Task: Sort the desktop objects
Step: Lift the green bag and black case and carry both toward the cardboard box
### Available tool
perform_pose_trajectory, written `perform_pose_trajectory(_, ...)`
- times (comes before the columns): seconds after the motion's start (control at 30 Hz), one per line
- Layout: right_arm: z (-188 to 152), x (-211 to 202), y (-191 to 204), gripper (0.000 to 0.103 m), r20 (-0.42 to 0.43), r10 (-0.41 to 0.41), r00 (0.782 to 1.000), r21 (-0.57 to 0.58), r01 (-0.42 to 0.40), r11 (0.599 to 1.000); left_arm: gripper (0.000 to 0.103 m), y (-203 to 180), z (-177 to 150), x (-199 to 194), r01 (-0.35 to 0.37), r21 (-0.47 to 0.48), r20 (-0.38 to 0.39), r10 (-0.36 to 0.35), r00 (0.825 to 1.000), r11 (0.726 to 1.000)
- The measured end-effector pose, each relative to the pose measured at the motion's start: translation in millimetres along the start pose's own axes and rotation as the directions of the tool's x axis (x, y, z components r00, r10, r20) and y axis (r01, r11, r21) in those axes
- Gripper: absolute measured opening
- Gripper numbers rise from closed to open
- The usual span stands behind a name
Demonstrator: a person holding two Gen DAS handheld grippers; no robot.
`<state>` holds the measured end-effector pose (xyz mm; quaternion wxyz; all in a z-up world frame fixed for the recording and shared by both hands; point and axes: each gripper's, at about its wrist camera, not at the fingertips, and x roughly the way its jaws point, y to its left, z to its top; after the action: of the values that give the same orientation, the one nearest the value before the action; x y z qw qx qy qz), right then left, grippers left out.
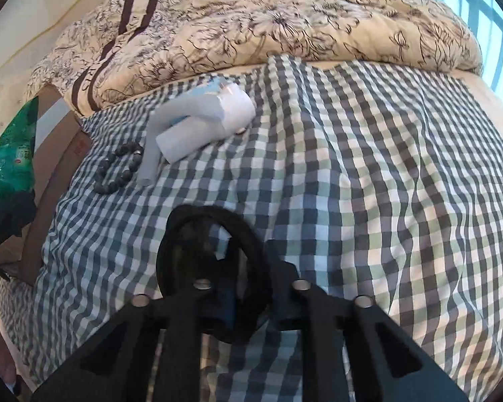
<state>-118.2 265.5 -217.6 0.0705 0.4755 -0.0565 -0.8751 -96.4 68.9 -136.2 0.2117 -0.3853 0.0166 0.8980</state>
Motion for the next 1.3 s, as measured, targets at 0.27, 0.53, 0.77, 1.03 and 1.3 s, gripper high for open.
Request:
perform_pose_trajectory(0.27,2.9,-32.2,9.2,0.013,0.074,-0.005,0.997,-0.001,0.005,1.000,0.027,-0.8,6.3,-16.5,0.012,0.001,0.034,-0.012,0.999,1.000)
perform_pose_trajectory(0.53,1.8,-78.5,16.6,0.013,0.157,-0.028,0.987,0.011,0.027,1.000,0.027,-8.5,12.2,-46.5,0.010,0.020,0.101,-0.012,0.995,1.000)
perform_pose_trajectory(0.77,-3.0,-126.1,29.5,0.013,0.242,-0.056,0.969,0.007,0.056,0.998,0.027,-13.6,13.7,-77.7,-0.004,0.034,0.170,-0.002,0.985,0.999)
perform_pose_trajectory(1.03,-10.3,-177.0,51.2,0.013,0.332,-0.068,0.941,0.000,0.072,0.997,0.027,-14.5,14.7,-110.5,-0.013,0.040,0.231,0.004,0.973,0.999)
perform_pose_trajectory(1.3,-21.1,-215.1,66.3,0.013,0.402,-0.065,0.913,0.004,0.069,0.998,0.027,-15.3,16.2,-141.3,-0.040,0.038,0.281,0.028,0.959,0.998)
